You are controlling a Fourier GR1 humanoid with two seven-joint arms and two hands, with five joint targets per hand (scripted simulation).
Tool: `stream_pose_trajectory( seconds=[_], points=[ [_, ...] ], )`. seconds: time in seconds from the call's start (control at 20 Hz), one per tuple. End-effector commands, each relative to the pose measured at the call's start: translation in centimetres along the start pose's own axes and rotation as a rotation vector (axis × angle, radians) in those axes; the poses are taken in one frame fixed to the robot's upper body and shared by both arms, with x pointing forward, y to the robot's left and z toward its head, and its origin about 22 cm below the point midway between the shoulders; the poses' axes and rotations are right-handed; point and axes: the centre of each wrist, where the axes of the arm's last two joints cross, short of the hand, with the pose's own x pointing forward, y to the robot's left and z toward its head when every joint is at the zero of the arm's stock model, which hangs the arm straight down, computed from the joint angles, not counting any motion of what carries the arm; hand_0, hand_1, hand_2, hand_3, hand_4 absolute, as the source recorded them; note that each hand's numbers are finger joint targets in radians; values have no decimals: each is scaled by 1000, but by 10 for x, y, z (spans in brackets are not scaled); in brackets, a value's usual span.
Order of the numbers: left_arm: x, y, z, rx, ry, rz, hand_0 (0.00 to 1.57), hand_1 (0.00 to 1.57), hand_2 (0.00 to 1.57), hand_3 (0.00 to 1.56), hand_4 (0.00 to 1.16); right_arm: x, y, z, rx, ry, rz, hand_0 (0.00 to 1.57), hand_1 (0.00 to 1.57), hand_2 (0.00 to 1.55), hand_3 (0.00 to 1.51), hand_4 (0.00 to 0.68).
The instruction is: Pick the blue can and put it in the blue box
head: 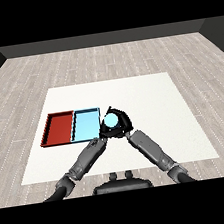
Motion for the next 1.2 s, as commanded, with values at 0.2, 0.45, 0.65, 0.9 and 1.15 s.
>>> stream_pose_trajectory(
  seconds=[0.2, 0.45, 0.65, 0.9, 1.15],
  points=[
    [1, -15, 2, 97, 31, 24, 0, 0, 387, 0, 775, 7, 7, 2, 19, -16, -13, 1448, 1448, 1456, 1365, 511],
    [2, -23, -2, 138, 75, -57, 1571, 1571, 1571, 1472, 1134, 14, 11, -20, 28, -8, -44, 1426, 1426, 1461, 1378, 529],
    [-1, -11, -10, 144, 42, -72, 1571, 1571, 1553, 1456, 1136, 13, 1, -13, 31, -21, -49, 1423, 1423, 1457, 1378, 531],
    [1, -15, -11, 163, 47, -92, 1571, 1571, 1558, 1472, 1142, -5, -6, -14, 21, -14, -56, 1425, 1425, 1464, 1376, 522],
    [4, -10, -11, 170, 27, -98, 1571, 1571, 1559, 1466, 1138, 2, 1, -5, 4, 15, 40, 0, 0, 0, 0, 0]
  ],
)
